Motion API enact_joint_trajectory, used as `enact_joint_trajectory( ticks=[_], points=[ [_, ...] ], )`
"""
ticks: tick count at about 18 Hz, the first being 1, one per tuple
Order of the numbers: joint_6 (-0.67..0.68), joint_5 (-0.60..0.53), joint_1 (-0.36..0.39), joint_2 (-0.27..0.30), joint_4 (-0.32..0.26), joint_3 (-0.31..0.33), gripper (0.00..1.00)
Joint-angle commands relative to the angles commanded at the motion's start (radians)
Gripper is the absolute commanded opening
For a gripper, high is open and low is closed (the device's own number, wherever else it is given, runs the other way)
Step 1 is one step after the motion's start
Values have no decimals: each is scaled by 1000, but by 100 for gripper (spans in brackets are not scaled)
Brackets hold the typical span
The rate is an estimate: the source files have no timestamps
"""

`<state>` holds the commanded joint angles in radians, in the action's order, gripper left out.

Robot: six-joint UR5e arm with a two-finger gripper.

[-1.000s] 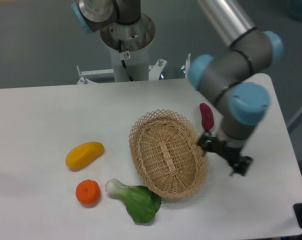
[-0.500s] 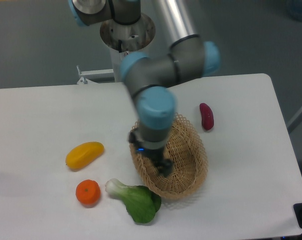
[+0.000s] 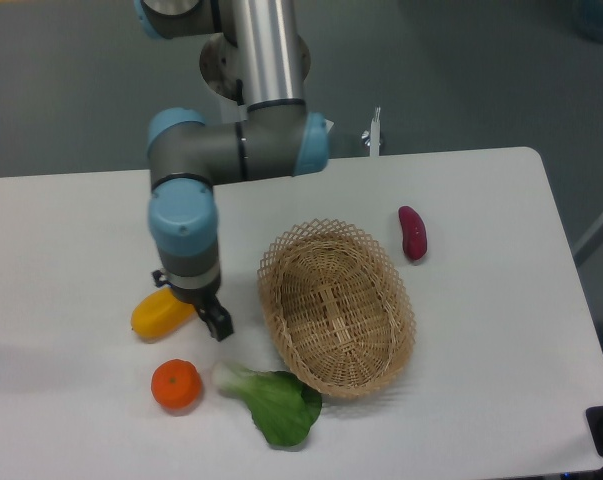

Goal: Pick up the mango from the table
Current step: 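Lower the gripper onto the yellow mango and close on it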

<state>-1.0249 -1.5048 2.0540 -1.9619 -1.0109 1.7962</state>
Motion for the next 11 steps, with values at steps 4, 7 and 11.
enact_joint_trajectory(
  ticks=[4,7,11],
  points=[
    [16,0,-12,-12,0,3,100],
    [49,-2,-25,-37,26,3,100],
    [71,-8,-43,-58,52,5,100]
  ],
)
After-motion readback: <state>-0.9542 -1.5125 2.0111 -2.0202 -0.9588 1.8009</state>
